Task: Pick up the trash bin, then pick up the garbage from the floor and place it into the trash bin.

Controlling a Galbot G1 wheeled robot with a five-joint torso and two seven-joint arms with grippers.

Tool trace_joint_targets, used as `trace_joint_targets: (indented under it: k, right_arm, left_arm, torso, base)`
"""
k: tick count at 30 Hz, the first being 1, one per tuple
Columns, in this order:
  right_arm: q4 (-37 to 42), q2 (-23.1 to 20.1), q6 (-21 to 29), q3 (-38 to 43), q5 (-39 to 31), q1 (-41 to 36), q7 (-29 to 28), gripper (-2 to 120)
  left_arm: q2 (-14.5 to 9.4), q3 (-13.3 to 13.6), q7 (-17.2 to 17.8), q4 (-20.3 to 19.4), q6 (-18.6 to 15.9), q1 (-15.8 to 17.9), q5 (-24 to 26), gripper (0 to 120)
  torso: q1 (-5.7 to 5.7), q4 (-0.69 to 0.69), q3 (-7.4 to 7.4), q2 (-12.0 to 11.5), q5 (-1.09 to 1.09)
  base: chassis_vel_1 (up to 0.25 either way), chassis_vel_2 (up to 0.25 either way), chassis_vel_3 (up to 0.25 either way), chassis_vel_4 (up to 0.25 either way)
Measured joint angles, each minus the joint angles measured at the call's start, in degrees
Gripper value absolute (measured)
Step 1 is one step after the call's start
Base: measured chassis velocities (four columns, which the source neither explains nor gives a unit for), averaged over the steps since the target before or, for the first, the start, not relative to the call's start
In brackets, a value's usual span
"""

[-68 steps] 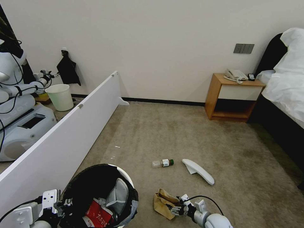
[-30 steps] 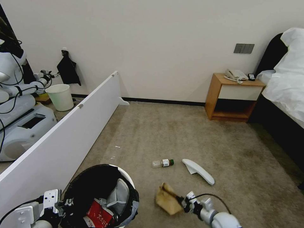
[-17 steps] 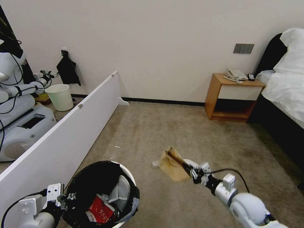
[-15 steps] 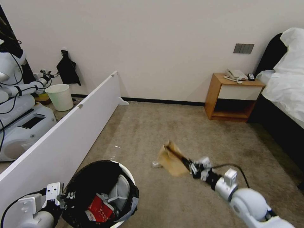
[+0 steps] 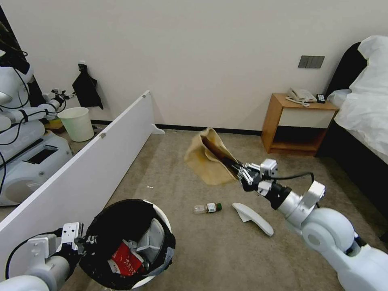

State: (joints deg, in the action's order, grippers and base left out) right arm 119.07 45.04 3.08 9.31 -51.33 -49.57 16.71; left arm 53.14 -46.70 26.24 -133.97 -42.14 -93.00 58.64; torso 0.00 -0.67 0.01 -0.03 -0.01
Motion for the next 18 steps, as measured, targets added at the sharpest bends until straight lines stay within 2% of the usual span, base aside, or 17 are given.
trace_joint_targets:
  k: [4,5,7,13,18]
  right_arm:
    - [-1.13,2.44,0.92,-10.06,-2.87,11.09,-0.67,0]
    - [-1.13,2.44,0.92,-10.06,-2.87,11.09,-0.67,0]
    - [-1.78,3.93,1.42,-16.62,-4.3,15.95,-1.54,0]
    - [-1.82,5.09,2.19,-25.33,-5.86,19.97,-2.44,0]
    - [-2.75,6.17,2.42,-29.83,-5.23,20.2,-2.69,0]
  left_arm:
    - [-0.75,0.58,0.17,0.71,0.0,1.55,0.34,2]
    - [-0.75,0.58,0.17,0.71,0.0,1.55,0.34,2]
    - [-0.88,0.63,0.23,1.11,0.0,1.73,0.34,2]
    - [-0.94,0.43,0.05,1.1,0.0,1.59,0.35,2]
    - [-0.67,0.37,0.02,0.8,0.0,1.38,0.31,2]
  torso:
    - [0.0,0.05,0.0,0.0,-0.01]
    - [0.0,0.05,0.0,0.0,-0.01]
    - [0.0,0.06,0.0,0.0,-0.01]
    - [0.0,0.01,0.0,0.0,0.0]
    - [0.0,0.02,0.0,0.0,0.0]
  base:
    - [0.0,0.0,0.0,0.0]
    - [0.0,0.0,0.0,0.0]
    - [0.0,0.0,0.0,0.0]
    - [0.0,0.0,0.0,0.0]
    - [0.0,0.0,0.0,0.0]
